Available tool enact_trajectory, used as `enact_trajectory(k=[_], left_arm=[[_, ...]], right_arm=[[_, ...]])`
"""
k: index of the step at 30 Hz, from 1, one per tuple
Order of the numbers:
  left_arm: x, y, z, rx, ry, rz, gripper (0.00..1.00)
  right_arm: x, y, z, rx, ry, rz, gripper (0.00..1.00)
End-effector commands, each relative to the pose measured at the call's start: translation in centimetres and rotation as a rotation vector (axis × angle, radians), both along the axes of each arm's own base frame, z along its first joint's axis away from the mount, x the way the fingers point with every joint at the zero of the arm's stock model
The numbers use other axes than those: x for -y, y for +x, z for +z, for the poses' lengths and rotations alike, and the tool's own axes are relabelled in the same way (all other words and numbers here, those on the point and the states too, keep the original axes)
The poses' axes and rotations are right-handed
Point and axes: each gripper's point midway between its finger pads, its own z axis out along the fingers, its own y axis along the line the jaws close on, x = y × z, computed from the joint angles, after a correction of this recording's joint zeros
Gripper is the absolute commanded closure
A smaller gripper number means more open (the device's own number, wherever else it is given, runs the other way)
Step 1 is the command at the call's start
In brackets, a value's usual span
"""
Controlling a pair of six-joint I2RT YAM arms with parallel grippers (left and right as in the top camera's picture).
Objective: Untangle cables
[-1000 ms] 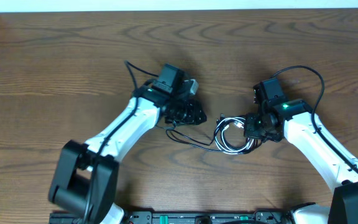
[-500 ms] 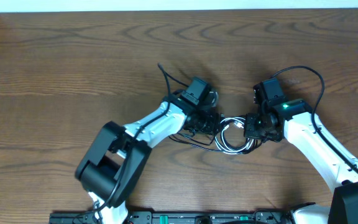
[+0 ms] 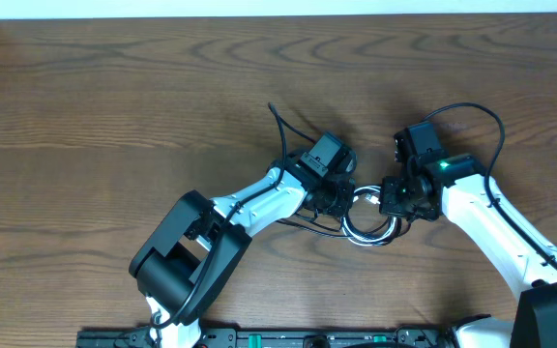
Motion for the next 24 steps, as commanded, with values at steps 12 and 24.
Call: enact_trajectory(k=[12,24], left_arm=[[-12.4,6.8,12.4,0.111,-0.141,0.308,0.93],[-8.9,4.2,17.1,0.098,-0.385,0.124,0.93]], right_arm=[[5.6,-0.4,0.2,0.003,-0.258,-0.174,0.99],[-6.1,3.1,2.8,0.205,0.276,0.312,0.44]])
